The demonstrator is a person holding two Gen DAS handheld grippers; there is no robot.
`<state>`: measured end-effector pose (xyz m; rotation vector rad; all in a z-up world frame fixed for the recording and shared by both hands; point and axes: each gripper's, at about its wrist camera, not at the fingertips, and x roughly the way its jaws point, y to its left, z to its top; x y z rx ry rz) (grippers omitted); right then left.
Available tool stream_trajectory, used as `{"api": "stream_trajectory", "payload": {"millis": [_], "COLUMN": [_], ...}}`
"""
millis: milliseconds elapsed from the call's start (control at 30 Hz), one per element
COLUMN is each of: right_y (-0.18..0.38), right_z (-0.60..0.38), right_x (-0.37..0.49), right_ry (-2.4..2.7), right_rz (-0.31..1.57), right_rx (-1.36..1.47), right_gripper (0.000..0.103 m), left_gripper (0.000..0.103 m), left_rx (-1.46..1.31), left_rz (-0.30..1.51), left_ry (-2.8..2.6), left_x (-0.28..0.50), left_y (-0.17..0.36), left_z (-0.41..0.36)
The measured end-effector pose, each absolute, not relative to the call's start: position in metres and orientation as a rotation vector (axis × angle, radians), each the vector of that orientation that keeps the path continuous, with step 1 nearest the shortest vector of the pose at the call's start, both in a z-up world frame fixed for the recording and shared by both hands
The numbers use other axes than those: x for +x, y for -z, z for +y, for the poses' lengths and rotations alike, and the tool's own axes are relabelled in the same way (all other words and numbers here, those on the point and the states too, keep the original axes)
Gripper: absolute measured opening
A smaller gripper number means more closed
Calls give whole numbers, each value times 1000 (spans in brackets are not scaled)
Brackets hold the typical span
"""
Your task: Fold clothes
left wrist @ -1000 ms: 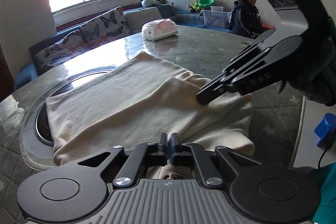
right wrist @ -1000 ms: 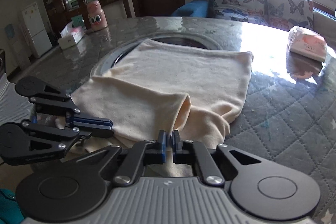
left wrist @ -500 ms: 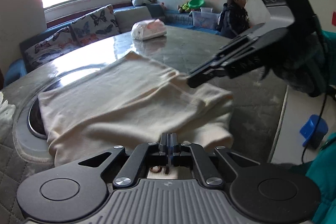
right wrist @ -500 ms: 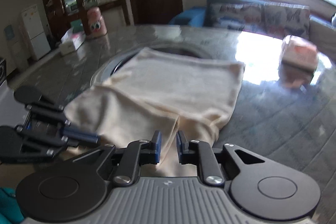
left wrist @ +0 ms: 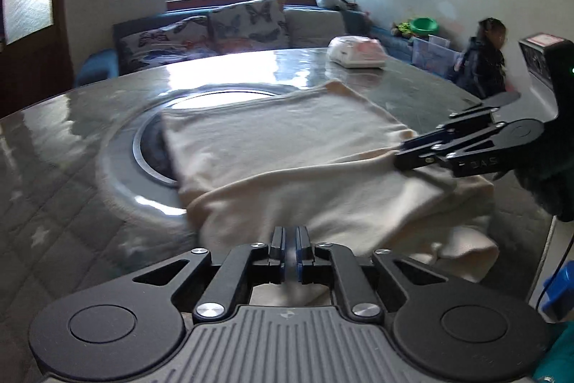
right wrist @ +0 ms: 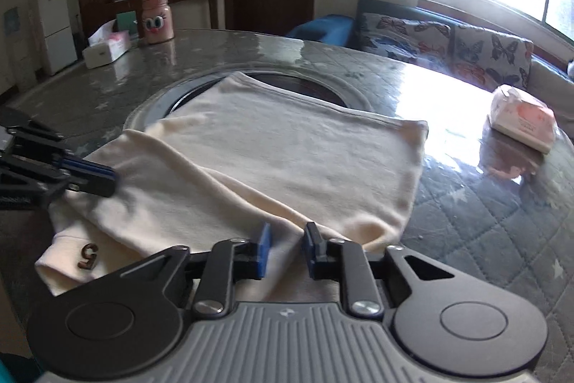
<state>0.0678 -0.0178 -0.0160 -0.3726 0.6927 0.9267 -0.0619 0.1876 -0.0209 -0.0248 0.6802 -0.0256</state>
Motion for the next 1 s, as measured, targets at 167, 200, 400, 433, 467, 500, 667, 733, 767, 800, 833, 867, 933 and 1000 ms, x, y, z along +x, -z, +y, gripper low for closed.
{"api": "stream_trajectory", "payload": {"millis": [167,200,400,433,467,500,667,733,767,800,833,867,933,1000], "right_y": [8,6,8,10,13,15,10,9,9,10,12,15,16,11], "right_z": [-15,-14,4,7,7,5,-7,-9,-11,-12,-13,-15,-19,-22], "right_x": [60,58,54,54,55,57,45,36,31,27,25,23,18,15], "right_ry": [-932,-940,-1002,-1008,-1004,-998,-1015,-1034,-1052,-1064,-1069,-1065,-1052,-1047], "right_rz": [642,631,622,627,633,638,608,583,574,573,578,580,560,545], "right_rx": [-401,-399,-402,-404,-407,-407,-440,-464,-472,-478,-484,-500,-525,-529], "right_gripper": [24,24,24,25,26,26,40,40,40,41,42,44,45,46], "left_gripper": [12,12,13,13,13,13,21,27,29,30,31,31,31,32], "left_rx": [-24,-20,-48,-46,-44,-41,-27,-7,2,14,30,41,57,82], "left_rz": [693,682,629,634,648,665,663,655,653,653,658,661,660,647], "left_ry": [-12,-10,45,45,36,23,6,13,18,19,17,15,8,16], "left_x": [-77,-77,-39,-31,-24,-19,-26,-33,-36,-38,-40,-42,-46,-52], "left_y": [16,12,5,8,12,16,20,20,20,20,22,23,20,14], "left_z": [203,201,186,184,184,186,192,189,188,187,185,184,180,171]}}
